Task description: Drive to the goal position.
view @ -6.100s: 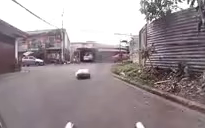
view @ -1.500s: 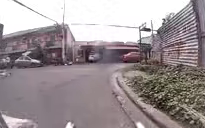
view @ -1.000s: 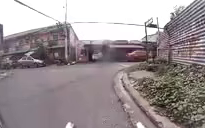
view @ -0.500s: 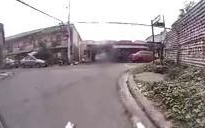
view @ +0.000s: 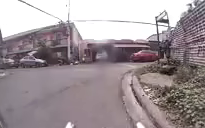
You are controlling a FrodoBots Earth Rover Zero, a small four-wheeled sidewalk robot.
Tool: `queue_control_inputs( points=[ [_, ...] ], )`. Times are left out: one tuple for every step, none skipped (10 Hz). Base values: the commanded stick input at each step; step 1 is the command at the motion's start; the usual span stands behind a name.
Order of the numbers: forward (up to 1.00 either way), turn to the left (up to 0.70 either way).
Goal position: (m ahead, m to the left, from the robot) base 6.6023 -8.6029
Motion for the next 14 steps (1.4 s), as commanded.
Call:
queue_control_inputs(
  points=[
    [0.7,0.01],
    [0.7,0.08],
    [0.7,0.14],
    [0.7,0.14],
    [0.7,0.06],
    [0.7,0.01],
    [0.7,0.01],
    [0.7,0.01],
    [0.7,0.01],
    [0.7,0.06],
    [0.7,0.13],
    [0.7,0.14],
    [0.7,0.14],
    [0.7,0.09]
  ],
)
